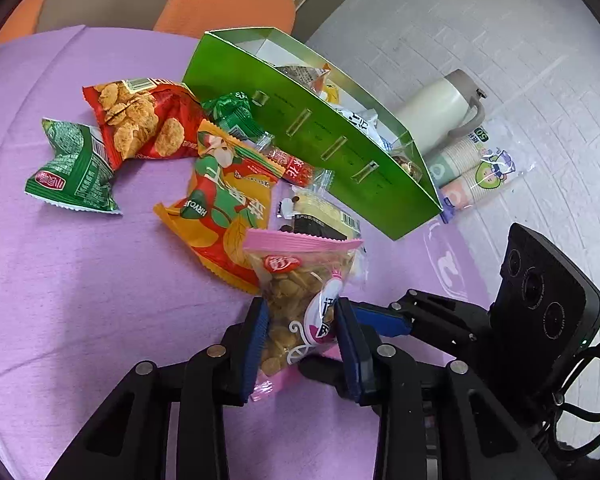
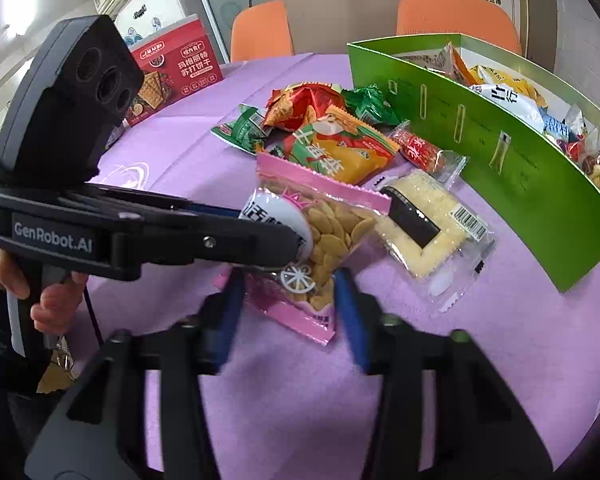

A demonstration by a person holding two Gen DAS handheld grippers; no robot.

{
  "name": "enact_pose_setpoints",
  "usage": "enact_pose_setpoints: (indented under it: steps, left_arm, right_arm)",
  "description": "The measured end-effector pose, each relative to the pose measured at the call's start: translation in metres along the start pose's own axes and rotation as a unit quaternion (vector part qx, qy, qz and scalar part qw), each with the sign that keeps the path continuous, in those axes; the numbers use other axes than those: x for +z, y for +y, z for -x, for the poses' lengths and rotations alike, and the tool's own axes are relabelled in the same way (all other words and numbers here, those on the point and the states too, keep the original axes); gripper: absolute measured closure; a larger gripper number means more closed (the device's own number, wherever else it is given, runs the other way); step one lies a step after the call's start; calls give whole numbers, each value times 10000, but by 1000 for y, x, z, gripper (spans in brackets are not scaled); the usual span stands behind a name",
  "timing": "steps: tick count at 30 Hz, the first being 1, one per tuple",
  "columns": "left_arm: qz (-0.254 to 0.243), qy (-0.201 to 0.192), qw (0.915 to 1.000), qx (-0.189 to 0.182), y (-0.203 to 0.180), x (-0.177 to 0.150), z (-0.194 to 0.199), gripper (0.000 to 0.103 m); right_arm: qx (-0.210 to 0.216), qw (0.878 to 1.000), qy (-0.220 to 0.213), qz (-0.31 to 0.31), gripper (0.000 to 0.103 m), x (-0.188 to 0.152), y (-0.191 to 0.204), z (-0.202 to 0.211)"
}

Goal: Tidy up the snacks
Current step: 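Grasp the pink cookie bag with both tools together, then carry the pink cookie bag into the green box and open both tools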

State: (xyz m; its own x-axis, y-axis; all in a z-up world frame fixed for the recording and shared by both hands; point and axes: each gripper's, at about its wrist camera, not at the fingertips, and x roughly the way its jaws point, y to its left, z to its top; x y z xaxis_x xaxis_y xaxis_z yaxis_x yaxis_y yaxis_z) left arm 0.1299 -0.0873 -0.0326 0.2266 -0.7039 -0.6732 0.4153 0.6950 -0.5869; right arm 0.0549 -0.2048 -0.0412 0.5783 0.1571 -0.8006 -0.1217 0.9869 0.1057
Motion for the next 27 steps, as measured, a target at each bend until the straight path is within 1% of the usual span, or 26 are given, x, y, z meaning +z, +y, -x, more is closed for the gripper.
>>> enact_pose_setpoints:
  steps: [3,8,15,19,22,27]
  left_arm:
    - [-150,-53,9998,106,-10,-1,4,75]
    - [-414,-311,9987,40,-35,9,19,75]
    - [-888,-721,9934,-108,-78,50,30,75]
    - [-1078,-801,9907,-199,-98,80,23,75]
    - [-1120,-781,9902,-292,-108,102,12,75]
    - [-1233,-621,9900,-304,-126,132,-16,75]
  right_arm:
    - [108,9998,-74,-139,65,-2,-2,6]
    - [-80,9989,-453,-64,65,4,2,34]
    - [-400,9931,-1096,-97,65,30,-13,78]
    - [-639,9877,-1413,-201,65,45,-30,95]
    - [-807,9834,-1590,-348,65,52,-46,102]
    - [-992,9785,-1693,-629,65,62,-77,107]
